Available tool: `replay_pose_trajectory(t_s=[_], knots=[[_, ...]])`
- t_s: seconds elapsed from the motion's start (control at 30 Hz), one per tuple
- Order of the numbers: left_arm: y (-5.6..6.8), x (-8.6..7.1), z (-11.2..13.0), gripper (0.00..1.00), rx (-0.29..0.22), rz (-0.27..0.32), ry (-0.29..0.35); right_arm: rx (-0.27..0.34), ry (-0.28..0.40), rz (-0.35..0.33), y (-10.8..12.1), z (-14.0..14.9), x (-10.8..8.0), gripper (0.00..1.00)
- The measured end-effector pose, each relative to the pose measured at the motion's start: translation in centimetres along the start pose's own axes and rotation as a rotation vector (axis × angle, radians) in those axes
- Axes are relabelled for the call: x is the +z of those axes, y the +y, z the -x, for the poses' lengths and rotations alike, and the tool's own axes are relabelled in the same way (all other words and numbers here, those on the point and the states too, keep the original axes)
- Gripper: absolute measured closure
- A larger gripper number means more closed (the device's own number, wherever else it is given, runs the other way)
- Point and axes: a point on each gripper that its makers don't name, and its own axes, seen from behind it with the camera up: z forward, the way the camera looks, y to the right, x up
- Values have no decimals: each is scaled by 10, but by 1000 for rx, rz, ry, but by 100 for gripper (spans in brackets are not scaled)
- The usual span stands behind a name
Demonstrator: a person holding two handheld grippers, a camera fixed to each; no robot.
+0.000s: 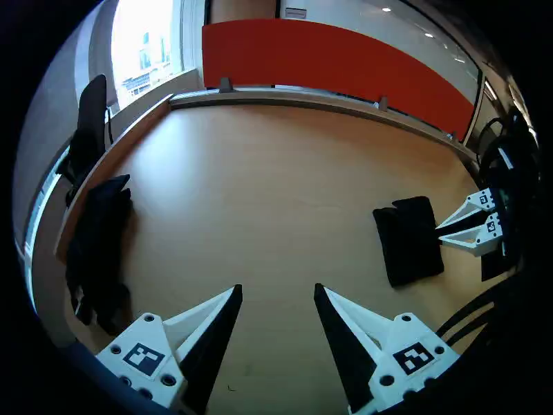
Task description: Fold towel
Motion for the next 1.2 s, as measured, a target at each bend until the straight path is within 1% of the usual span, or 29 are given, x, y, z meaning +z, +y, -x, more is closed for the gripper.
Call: replay_pose_trajectory(t_s=[0.03,0.1,0.13,0.17,0.3,0.33,0.4,0.47,0.7,1.2], knots=[[0,0,0,24,0,0,0,1,1,-1,0,0,0,94],[1,0,0,24,1,1,0,3,2,-1,0,0,0,90],[1,0,0,24,1,1,0,6,1,2,0,1,0,83],[1,0,-1,24,2,0,1,9,0,5,0,2,0,74],[1,-1,0,24,0,-1,1,17,-3,25,3,6,0,30],[1,-1,0,24,0,-1,1,18,-2,25,3,6,-1,24],[1,-2,1,24,-1,-2,1,21,0,28,3,7,-2,18],[2,-2,1,24,0,-2,1,28,1,31,4,8,-2,16],[5,-4,0,24,4,-1,4,49,2,49,8,16,-7,16],[8,-5,-2,24,13,2,9,129,-56,87,11,70,-16,16]])
